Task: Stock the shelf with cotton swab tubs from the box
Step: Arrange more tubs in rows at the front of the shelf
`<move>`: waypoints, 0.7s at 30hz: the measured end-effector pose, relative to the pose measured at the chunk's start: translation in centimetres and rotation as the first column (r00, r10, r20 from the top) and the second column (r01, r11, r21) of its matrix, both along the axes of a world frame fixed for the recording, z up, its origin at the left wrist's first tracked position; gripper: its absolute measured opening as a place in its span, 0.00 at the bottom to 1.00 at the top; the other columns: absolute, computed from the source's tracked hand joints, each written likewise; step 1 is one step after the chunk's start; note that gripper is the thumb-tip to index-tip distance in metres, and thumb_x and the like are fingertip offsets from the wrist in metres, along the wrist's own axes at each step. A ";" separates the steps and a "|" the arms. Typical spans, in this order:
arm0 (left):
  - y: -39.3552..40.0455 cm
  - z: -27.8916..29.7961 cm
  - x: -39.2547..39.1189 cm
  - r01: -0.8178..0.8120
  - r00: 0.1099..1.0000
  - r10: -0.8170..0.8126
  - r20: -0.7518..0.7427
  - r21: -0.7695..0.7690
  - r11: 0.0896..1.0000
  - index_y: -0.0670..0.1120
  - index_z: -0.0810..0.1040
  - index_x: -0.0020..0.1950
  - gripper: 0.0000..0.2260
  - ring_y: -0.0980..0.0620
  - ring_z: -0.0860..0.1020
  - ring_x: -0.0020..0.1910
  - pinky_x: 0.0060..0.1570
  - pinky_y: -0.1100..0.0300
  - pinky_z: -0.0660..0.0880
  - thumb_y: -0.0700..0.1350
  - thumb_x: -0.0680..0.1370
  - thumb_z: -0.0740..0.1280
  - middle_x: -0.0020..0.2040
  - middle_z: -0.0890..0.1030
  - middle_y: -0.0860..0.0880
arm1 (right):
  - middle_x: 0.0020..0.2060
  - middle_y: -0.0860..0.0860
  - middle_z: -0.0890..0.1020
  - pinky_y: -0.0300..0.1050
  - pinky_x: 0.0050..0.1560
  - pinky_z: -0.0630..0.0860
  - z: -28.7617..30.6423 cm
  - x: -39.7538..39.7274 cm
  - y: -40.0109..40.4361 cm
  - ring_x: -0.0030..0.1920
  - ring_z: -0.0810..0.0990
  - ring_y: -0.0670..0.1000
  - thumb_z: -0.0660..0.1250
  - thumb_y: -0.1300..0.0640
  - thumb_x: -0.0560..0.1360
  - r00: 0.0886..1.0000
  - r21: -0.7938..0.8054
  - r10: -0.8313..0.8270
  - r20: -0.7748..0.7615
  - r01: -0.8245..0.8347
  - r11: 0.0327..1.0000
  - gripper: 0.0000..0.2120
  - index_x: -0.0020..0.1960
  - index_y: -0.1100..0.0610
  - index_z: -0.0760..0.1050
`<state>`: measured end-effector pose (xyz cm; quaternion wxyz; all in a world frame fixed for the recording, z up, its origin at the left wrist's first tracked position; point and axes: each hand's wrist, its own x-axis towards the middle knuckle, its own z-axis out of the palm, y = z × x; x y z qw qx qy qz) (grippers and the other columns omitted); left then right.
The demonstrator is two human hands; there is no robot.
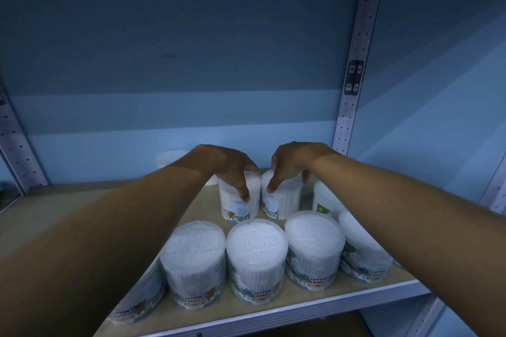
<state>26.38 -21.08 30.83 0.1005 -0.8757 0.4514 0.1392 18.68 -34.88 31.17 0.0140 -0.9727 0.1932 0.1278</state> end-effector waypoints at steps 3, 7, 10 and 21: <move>-0.1 -0.2 0.6 -0.031 0.999 0.031 -0.022 -0.020 0.999 0.57 0.67 0.74 0.36 0.48 0.71 0.69 0.65 0.51 0.73 0.60 0.69 0.76 0.73 0.69 0.54 | 0.62 0.51 0.78 0.52 0.55 0.82 -0.2 0.3 0.0 0.57 0.79 0.56 0.79 0.39 0.63 1.000 0.003 0.013 -0.008 -0.013 1.000 0.36 0.66 0.54 0.76; 0.0 -0.4 0.8 -0.077 0.996 0.073 -0.057 -0.056 0.996 0.57 0.71 0.71 0.37 0.48 0.74 0.64 0.56 0.53 0.78 0.63 0.65 0.76 0.69 0.72 0.55 | 0.62 0.50 0.77 0.52 0.54 0.82 -0.1 0.3 -0.1 0.56 0.81 0.57 0.81 0.44 0.64 0.998 0.063 0.049 -0.027 -0.047 0.997 0.33 0.66 0.51 0.76; 0.1 -0.4 0.6 -0.114 0.991 0.108 -0.079 -0.073 0.991 0.56 0.73 0.70 0.37 0.46 0.77 0.59 0.43 0.56 0.82 0.65 0.63 0.77 0.67 0.73 0.53 | 0.64 0.48 0.74 0.52 0.57 0.81 0.1 0.3 -0.4 0.58 0.80 0.58 0.81 0.48 0.64 0.995 0.112 0.093 -0.047 -0.087 0.990 0.32 0.65 0.46 0.75; 0.8 0.3 0.3 -0.070 0.995 0.065 -0.073 -0.060 0.996 0.55 0.63 0.77 0.37 0.50 0.66 0.73 0.69 0.54 0.66 0.63 0.71 0.72 0.76 0.65 0.54 | 0.61 0.49 0.77 0.51 0.54 0.82 0.2 -0.7 -1.3 0.54 0.81 0.55 0.77 0.35 0.64 0.998 0.048 0.052 0.044 -0.054 0.997 0.34 0.65 0.48 0.75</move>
